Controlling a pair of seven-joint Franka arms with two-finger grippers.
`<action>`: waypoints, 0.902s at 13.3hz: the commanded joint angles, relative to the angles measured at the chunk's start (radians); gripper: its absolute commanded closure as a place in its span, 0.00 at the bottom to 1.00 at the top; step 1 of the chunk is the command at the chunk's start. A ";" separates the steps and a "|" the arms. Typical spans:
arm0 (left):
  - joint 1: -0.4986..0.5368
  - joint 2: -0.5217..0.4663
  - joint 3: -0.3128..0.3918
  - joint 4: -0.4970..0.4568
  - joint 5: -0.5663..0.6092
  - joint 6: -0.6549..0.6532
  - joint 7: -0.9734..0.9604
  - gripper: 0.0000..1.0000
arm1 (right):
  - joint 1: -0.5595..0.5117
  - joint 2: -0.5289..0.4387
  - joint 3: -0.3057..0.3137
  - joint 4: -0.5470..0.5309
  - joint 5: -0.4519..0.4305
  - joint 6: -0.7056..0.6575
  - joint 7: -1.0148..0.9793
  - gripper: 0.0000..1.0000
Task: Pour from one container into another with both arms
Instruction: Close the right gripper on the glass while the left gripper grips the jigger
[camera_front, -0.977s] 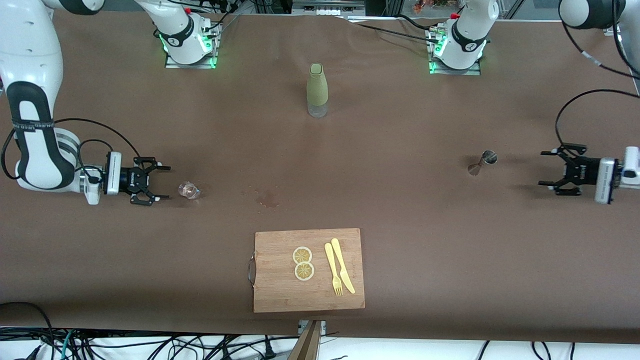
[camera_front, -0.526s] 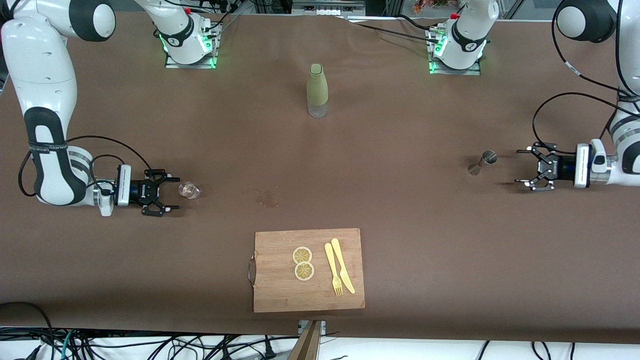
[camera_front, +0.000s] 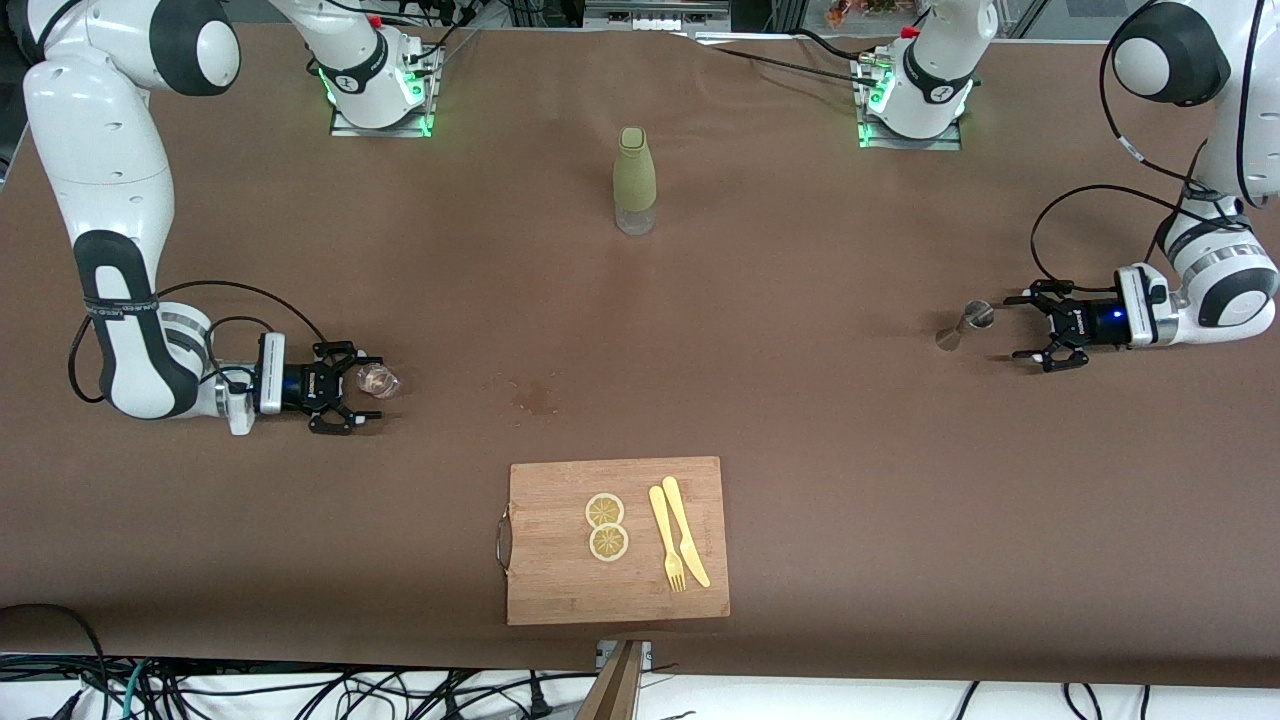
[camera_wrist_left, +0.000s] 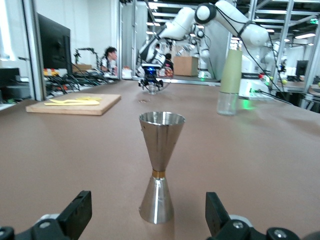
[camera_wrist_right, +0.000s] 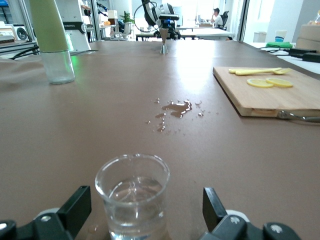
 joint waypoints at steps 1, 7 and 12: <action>-0.027 0.001 0.009 -0.062 -0.040 0.015 0.220 0.00 | -0.014 0.022 0.011 0.022 0.016 -0.044 -0.034 0.01; -0.067 0.034 -0.003 -0.085 -0.084 0.014 0.264 0.00 | -0.014 0.032 0.011 0.022 0.036 -0.075 -0.078 0.03; -0.086 0.044 -0.024 -0.085 -0.097 0.014 0.272 0.00 | -0.011 0.047 0.011 0.023 0.060 -0.073 -0.094 0.05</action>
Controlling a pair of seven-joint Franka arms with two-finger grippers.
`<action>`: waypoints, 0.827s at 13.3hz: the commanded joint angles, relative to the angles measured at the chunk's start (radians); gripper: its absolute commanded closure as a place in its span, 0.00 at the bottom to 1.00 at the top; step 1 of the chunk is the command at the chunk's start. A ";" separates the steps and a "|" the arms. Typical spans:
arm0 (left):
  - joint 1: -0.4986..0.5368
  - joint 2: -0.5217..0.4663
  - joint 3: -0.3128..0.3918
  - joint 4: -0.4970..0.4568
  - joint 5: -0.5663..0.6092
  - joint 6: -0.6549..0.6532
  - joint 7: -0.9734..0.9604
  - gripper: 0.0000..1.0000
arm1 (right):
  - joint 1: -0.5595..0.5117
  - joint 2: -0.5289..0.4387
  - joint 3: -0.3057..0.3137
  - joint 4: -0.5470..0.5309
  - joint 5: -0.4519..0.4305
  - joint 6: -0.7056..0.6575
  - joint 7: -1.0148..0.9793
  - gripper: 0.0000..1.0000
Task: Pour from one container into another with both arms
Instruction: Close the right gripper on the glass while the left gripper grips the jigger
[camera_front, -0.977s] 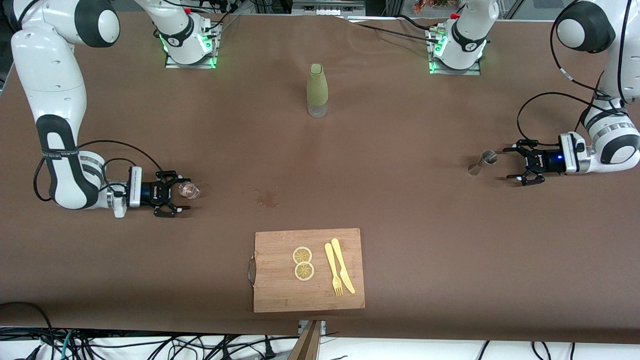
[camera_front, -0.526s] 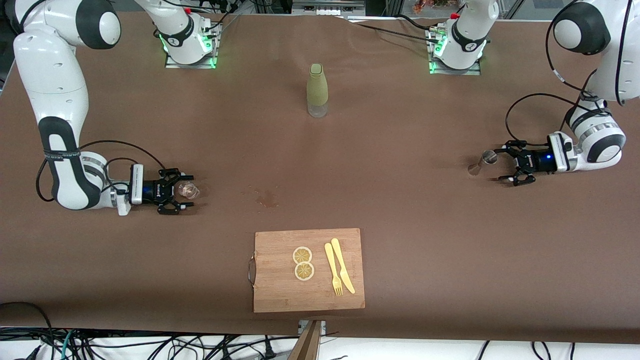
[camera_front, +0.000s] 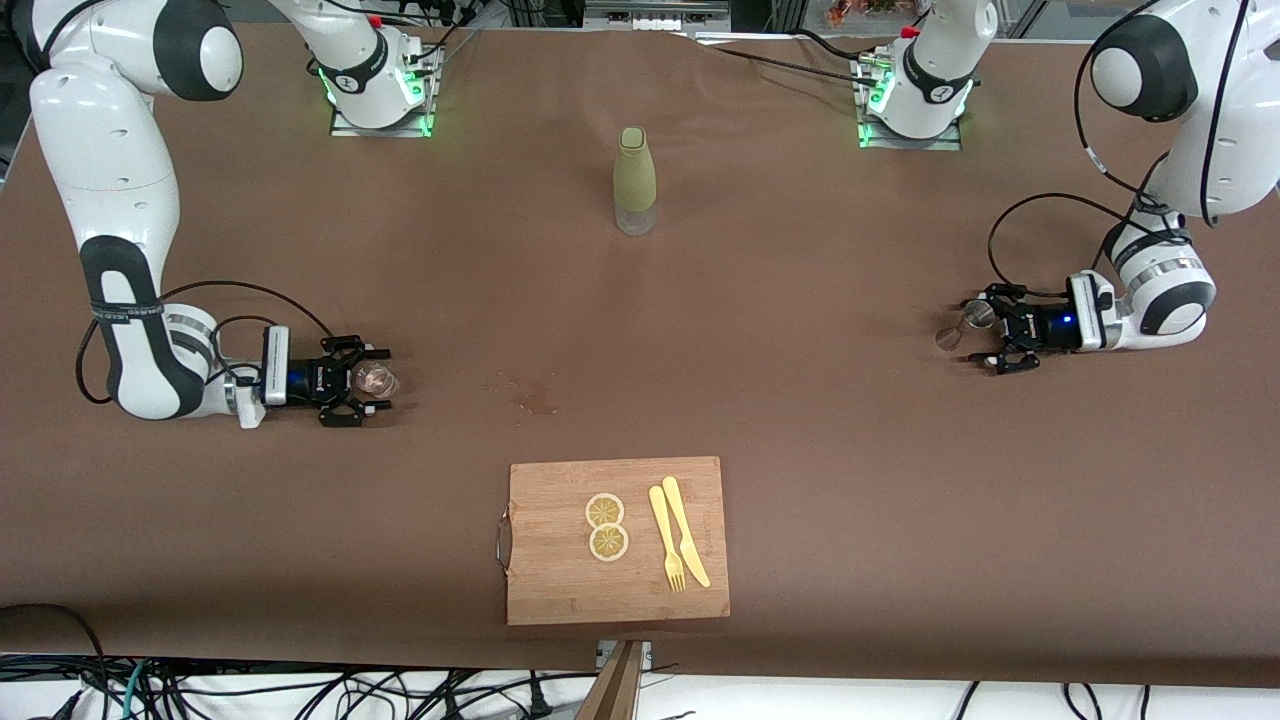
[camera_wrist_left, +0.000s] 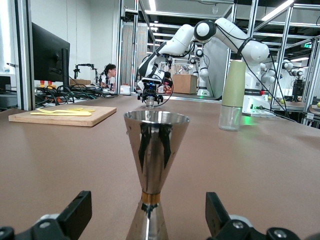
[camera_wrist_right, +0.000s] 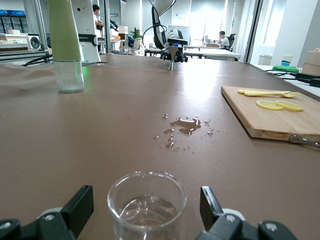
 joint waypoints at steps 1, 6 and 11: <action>-0.026 0.005 0.012 -0.033 -0.029 0.013 0.248 0.00 | -0.011 0.029 0.010 0.023 0.034 -0.019 -0.017 0.05; -0.026 0.003 0.011 -0.033 -0.027 0.010 0.248 0.19 | -0.009 0.033 0.011 0.023 0.036 -0.019 -0.021 0.14; -0.026 0.000 0.012 -0.031 -0.024 -0.005 0.248 0.68 | -0.009 0.035 0.011 0.023 0.036 -0.019 -0.021 0.33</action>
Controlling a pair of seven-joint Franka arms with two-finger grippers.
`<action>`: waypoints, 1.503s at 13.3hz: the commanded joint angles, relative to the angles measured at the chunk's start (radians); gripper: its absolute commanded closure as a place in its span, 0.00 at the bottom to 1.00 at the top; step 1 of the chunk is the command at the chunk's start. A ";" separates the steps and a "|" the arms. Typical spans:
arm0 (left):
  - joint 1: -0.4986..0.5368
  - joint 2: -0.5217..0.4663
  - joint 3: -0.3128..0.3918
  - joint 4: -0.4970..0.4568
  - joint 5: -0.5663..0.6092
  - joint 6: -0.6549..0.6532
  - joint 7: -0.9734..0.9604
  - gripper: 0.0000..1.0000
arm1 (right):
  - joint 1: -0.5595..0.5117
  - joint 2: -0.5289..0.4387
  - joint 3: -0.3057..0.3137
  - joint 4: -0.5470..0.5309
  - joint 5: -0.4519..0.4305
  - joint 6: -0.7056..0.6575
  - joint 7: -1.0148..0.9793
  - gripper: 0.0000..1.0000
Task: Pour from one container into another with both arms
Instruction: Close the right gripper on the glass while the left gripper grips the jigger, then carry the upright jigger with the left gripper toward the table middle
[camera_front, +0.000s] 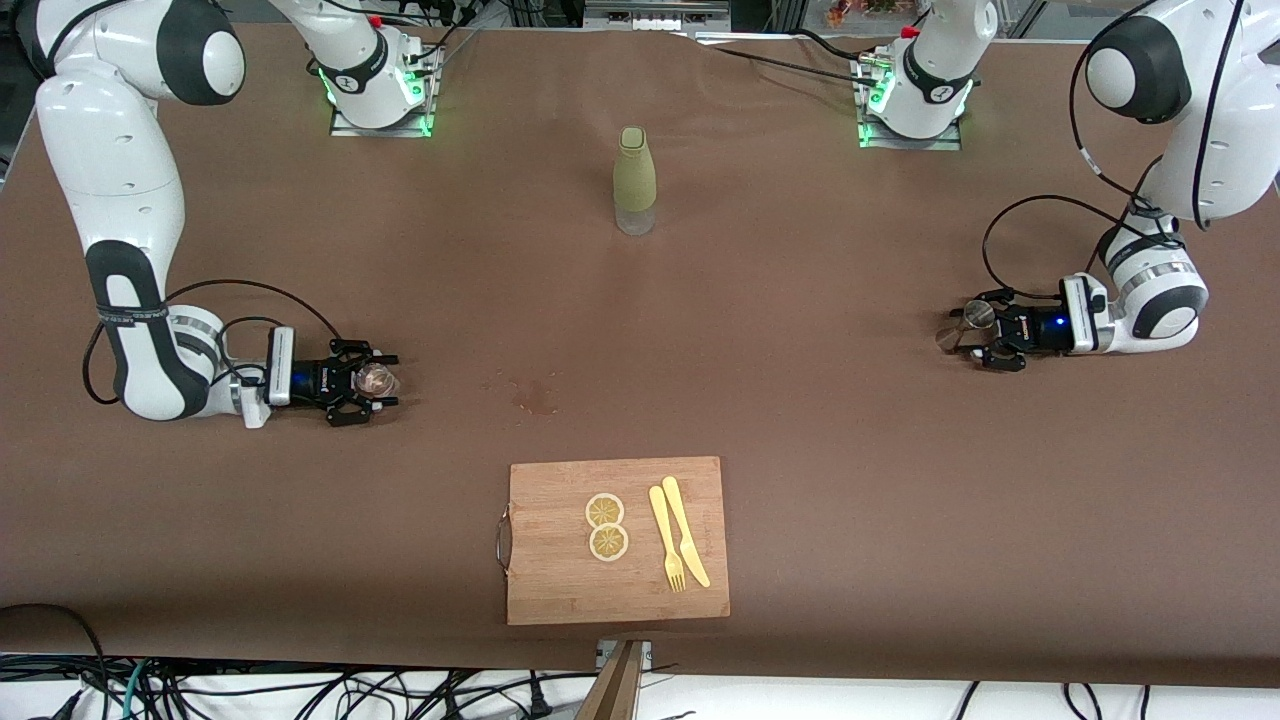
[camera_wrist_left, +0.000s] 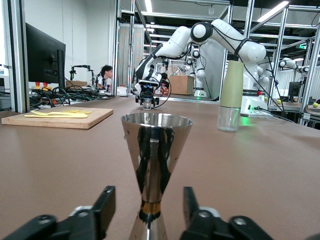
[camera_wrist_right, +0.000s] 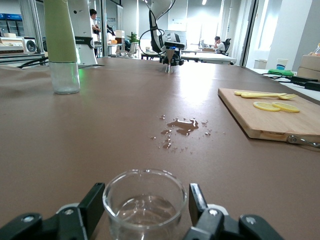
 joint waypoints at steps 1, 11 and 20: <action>-0.012 0.001 0.015 -0.031 -0.021 -0.003 0.244 0.74 | -0.009 0.021 0.008 0.023 0.016 -0.017 -0.010 0.37; -0.052 0.015 0.007 -0.008 -0.030 0.020 0.164 1.00 | -0.009 0.022 0.008 0.023 0.016 -0.015 -0.008 0.59; -0.205 -0.063 -0.224 -0.004 -0.222 0.203 0.051 1.00 | -0.009 0.019 0.008 0.023 0.016 -0.011 -0.002 0.70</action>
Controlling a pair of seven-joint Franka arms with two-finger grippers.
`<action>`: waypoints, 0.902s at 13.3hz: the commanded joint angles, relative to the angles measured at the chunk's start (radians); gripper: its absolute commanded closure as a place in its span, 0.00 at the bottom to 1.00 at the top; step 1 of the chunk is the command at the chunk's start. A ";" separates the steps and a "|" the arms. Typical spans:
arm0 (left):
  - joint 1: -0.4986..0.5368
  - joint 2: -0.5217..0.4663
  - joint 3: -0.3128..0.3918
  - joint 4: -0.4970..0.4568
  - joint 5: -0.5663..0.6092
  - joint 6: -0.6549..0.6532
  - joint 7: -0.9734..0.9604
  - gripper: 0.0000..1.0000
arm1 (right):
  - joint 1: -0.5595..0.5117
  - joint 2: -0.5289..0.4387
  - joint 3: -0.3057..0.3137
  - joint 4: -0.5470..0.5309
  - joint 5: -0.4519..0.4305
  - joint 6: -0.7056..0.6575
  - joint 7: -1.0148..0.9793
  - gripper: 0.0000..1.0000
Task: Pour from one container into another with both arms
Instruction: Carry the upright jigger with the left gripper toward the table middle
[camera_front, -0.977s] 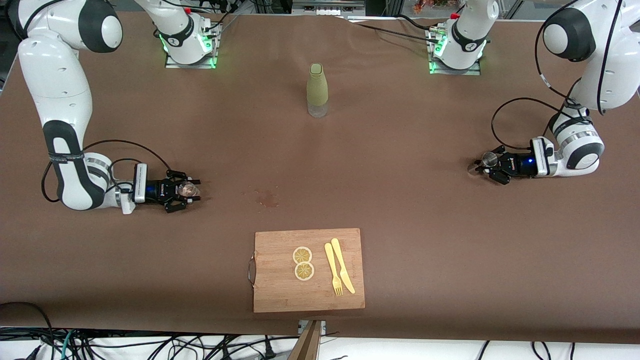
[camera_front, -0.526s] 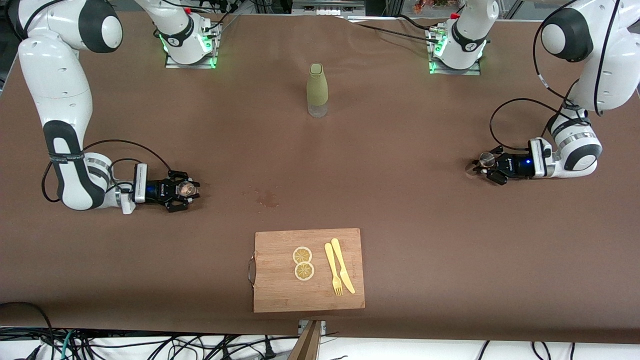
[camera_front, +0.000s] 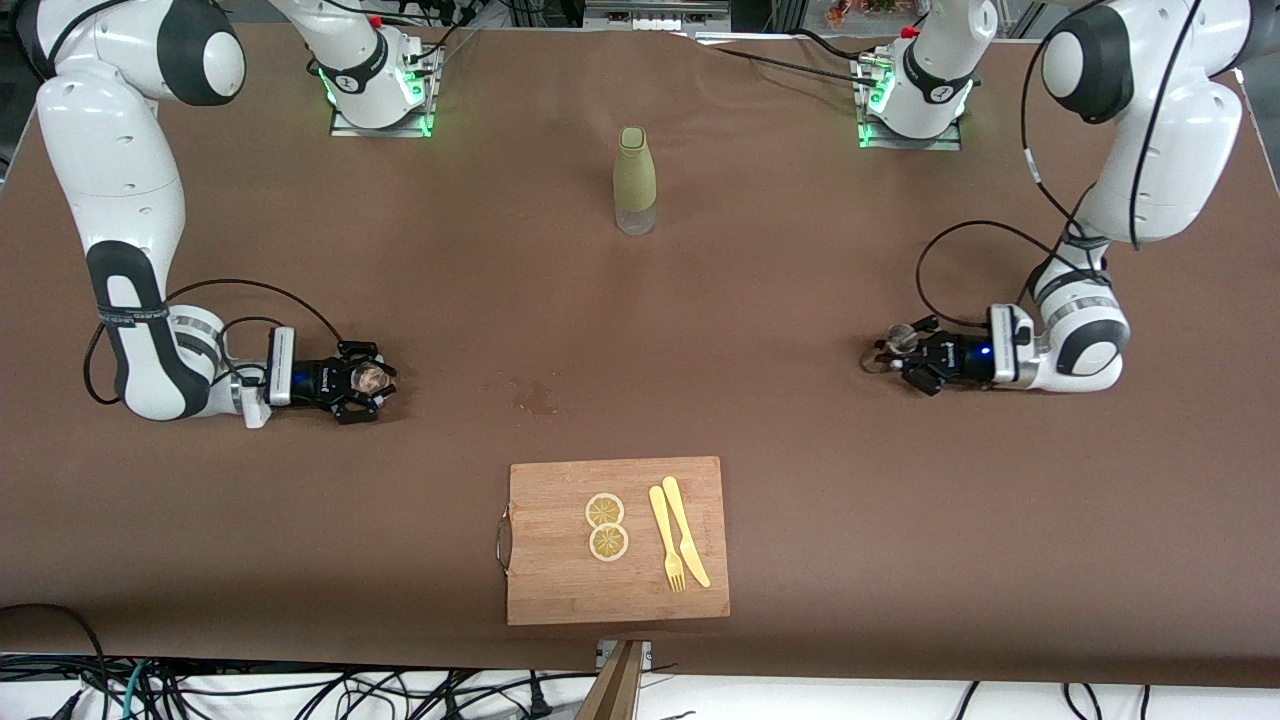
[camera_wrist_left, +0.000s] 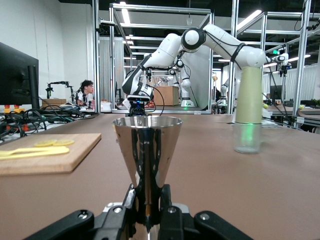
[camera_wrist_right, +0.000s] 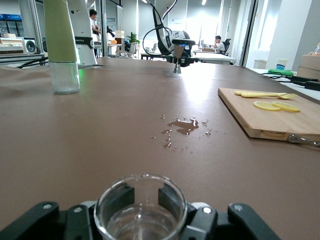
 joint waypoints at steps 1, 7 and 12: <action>-0.030 -0.039 -0.091 -0.030 -0.073 0.131 0.097 1.00 | -0.009 0.016 0.008 0.023 0.015 -0.010 0.003 0.71; -0.176 -0.073 -0.270 -0.027 -0.294 0.453 0.003 1.00 | -0.008 0.005 0.008 0.023 0.018 -0.007 0.015 0.77; -0.332 -0.064 -0.329 0.023 -0.443 0.617 -0.069 1.00 | -0.006 -0.043 0.011 0.020 0.017 -0.008 0.075 0.77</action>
